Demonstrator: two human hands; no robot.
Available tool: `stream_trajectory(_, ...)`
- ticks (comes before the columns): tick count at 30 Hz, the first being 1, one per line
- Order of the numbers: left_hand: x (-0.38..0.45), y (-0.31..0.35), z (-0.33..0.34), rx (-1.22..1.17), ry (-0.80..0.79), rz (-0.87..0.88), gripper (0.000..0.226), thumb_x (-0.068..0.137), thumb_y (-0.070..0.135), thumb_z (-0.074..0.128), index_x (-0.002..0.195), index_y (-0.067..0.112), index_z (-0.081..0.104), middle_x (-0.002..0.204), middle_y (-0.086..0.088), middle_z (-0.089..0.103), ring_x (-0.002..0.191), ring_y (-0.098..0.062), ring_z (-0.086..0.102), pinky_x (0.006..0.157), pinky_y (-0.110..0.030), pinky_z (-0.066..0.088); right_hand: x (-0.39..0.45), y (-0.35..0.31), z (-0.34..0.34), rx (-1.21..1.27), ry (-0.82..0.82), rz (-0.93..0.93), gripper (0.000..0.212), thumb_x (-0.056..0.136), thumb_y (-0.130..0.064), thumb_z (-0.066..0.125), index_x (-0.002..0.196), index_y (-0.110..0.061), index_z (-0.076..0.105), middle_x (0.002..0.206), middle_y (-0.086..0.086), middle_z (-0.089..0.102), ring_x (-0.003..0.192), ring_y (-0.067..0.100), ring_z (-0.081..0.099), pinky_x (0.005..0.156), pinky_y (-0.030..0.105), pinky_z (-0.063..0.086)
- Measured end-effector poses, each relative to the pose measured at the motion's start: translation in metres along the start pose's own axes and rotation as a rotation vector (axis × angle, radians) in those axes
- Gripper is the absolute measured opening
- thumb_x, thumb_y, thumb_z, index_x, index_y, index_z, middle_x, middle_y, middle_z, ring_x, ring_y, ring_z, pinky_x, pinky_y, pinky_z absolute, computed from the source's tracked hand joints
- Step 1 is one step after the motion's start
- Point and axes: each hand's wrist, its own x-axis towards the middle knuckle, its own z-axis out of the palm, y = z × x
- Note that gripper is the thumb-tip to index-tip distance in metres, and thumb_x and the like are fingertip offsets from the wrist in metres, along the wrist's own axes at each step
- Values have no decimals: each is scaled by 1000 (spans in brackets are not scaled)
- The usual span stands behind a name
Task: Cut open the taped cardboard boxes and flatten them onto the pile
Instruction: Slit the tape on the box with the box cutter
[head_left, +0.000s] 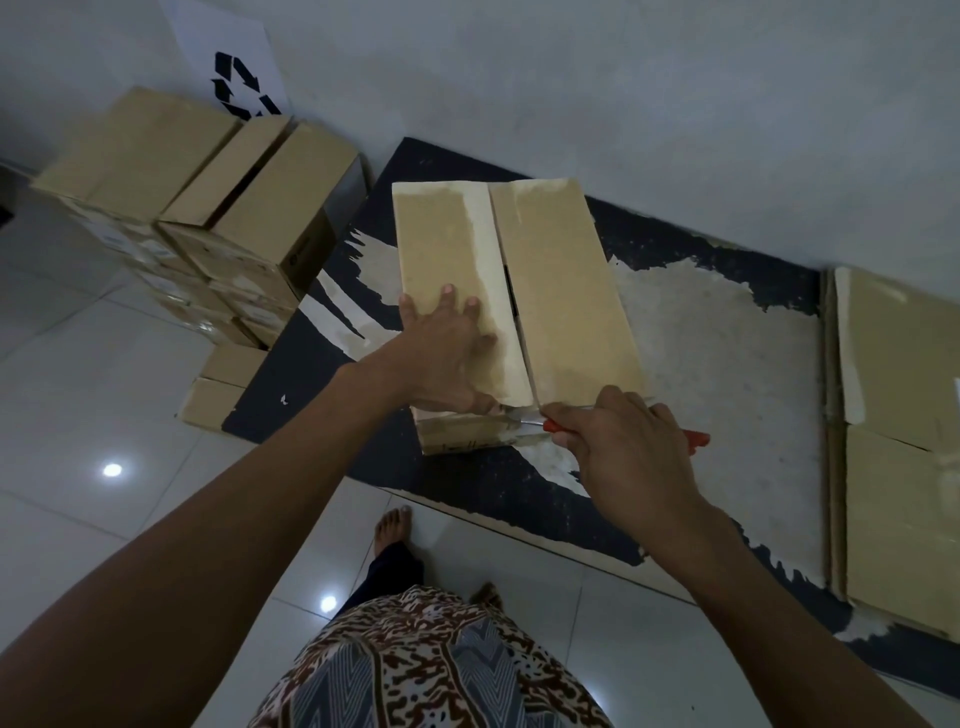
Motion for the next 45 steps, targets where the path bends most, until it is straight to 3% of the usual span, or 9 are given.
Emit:
stream_trajectory(11, -4, 2, 0, 71, 30, -19, 92, 78, 74, 57, 151, 21, 38, 160, -13, 16, 150, -37, 1, 115, -68, 10, -6, 16, -7, -86, -61, 82, 33, 101, -32, 50, 133, -42, 54, 100, 2, 58, 93, 22, 57, 83, 36, 39)
stream_trajectory(15, 4, 18, 7, -222, 415, -11, 85, 74, 84, 38, 97, 11, 76, 113, -13, 66, 115, -28, 53, 97, -48, 44, -9, 18, -9, -22, -80, 86, 33, 104, -40, 39, 134, -44, 52, 101, 2, 56, 96, 23, 55, 83, 36, 36)
stream_trajectory(17, 17, 37, 8, -324, 474, -168, 60, 92, 62, 47, 81, 8, 69, 99, -13, 60, 105, -29, 50, 93, -47, 46, -12, 18, -5, 12, -44, 85, 33, 103, -39, 43, 133, -41, 56, 98, 4, 56, 93, 25, 55, 79, 37, 36)
stream_trajectory(20, 33, 64, 1, -477, 336, -417, 35, 99, 46, 51, 93, 11, 52, 126, -15, 39, 118, -36, 36, 99, -43, 34, -15, 16, 4, 28, 13, 86, 31, 101, -34, 49, 130, -37, 61, 92, 7, 57, 88, 29, 56, 75, 38, 37)
stream_trajectory(26, 52, 67, -8, -848, 208, -536, 41, 89, 53, 61, 99, 16, 47, 123, -5, 20, 110, -27, 24, 104, -39, 25, -21, 12, 14, -15, 117, 108, 32, 88, -23, 72, 120, -27, 70, 76, 11, 57, 68, 32, 57, 63, 37, 41)
stream_trajectory(29, 51, 62, 1, -952, 314, -519, 27, 88, 49, 64, 91, 23, 59, 119, -1, 21, 117, -26, 25, 110, -41, 25, -20, 9, 14, -74, 119, 126, 35, 80, -21, 80, 114, -26, 72, 72, 11, 56, 63, 31, 56, 60, 34, 39)
stream_trajectory(34, 47, 65, 1, -1172, 400, -533, 31, 84, 39, 74, 72, 24, 51, 121, 2, 30, 121, -24, 28, 114, -42, 25, -29, 11, 9, -128, 78, 180, 49, 68, -14, 87, 113, -24, 72, 75, 13, 59, 66, 31, 58, 62, 37, 45)
stream_trajectory(41, 46, 61, 2, -1290, 432, -568, 40, 73, 37, 78, 55, 23, 45, 102, -6, 52, 117, -28, 33, 109, -45, 30, -29, 12, 10, -116, 149, 141, 45, 74, -13, 84, 116, -21, 71, 78, 16, 61, 70, 33, 60, 66, 42, 48)
stream_trajectory(45, 54, 51, 11, -1359, 425, -510, 44, 44, 55, 79, 46, 25, 46, 106, -17, 65, 114, -35, 53, 104, -47, 43, -31, 8, 15, 8, 225, 118, 32, 89, -24, 70, 121, -25, 68, 79, 11, 59, 69, 30, 57, 65, 39, 46)
